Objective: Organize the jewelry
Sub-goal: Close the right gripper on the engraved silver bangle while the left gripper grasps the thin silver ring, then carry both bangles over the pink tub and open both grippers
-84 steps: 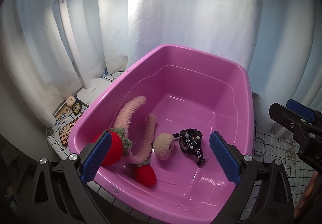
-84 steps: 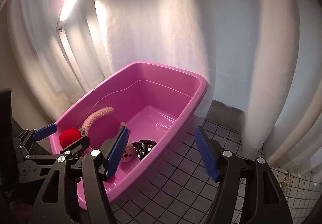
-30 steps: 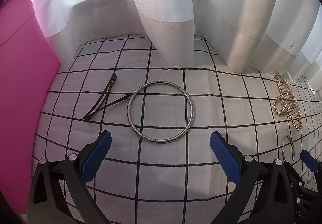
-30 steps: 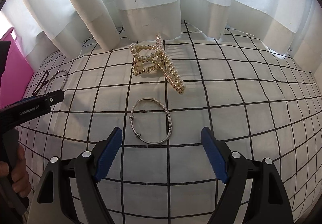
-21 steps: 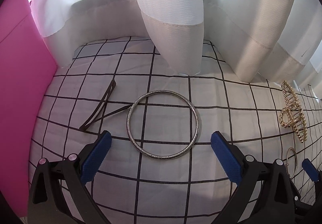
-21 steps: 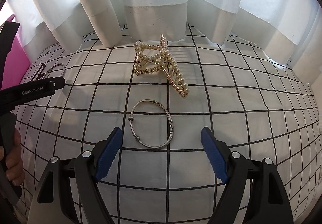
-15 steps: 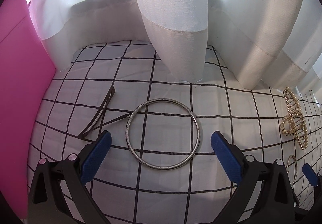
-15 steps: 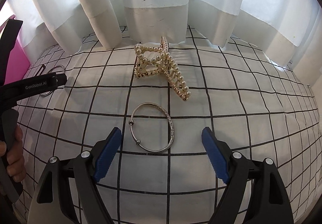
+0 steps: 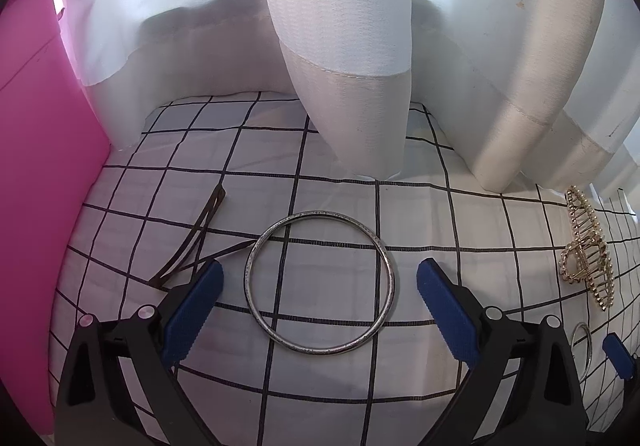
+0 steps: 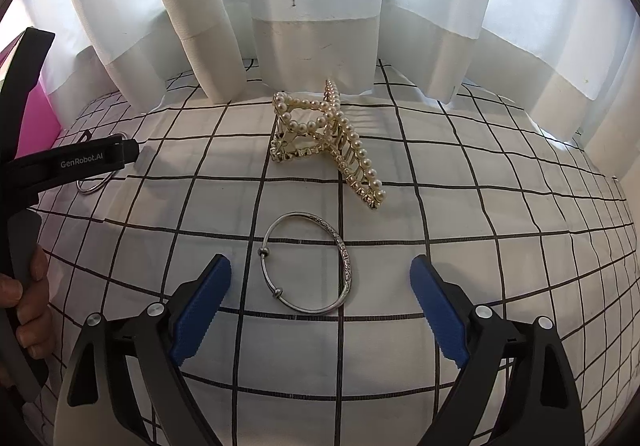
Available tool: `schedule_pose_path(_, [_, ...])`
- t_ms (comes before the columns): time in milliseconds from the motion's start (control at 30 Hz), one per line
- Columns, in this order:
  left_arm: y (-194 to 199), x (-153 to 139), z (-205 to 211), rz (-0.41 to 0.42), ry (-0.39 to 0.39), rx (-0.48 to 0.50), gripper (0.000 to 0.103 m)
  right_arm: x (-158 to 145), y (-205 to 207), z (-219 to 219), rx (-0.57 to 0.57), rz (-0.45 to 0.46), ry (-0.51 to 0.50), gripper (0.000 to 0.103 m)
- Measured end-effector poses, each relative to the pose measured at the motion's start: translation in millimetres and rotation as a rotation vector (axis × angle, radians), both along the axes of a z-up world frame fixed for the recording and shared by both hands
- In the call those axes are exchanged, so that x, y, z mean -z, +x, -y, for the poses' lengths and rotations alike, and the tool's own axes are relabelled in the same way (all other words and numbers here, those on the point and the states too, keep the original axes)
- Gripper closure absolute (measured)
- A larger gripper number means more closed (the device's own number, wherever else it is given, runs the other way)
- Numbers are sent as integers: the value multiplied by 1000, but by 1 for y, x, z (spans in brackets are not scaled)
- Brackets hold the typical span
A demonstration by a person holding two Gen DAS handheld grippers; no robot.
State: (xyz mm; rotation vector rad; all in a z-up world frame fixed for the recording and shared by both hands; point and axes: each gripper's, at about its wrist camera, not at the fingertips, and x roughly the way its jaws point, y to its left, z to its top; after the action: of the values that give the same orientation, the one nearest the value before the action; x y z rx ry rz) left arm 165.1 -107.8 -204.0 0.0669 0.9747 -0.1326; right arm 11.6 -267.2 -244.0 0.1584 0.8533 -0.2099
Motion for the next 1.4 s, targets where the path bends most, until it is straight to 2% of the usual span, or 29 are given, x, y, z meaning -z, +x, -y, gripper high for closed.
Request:
schedule_pose_path(100, [-10,-4,5,15,2,25,24,-1,-1,2,-5,2,4,18])
schedule_pose_path(200, [-11,-5,8,27,-5,31,29,0,-1,0,-8,3,5,20])
schedule_pose_path(267, [-12,-6,9,32,-7,35,31,-3,-4,0,-11,10,1,31])
schedule_pose_path(333, [-10,-6,8,35,-10,40,32,-7,-5,-1,-20,18,-7,53])
schedule_pose_path(367, [-11,-5,7,35,-12,42,32,-8,-6,-3,-26,22,-13,60])
schedule_pose_path(733, [-26,-8,-8,5,-48,41,32,-7,-15,-5,-34,21,19,60])
schedule_pose_path(1033, [-66,-29,-12,24,-57,81,32,-14,-32,-15,-62,12,40,60])
schedule_pose_path(1233, [-83,-47,-21,20,-60,96,32,-29,-44,-23,-73,17,40,60])
schedule_pose_path(1400, [-87,-73,-35,48,-75,102,32,-57,-51,-34,-84,51,28,60])
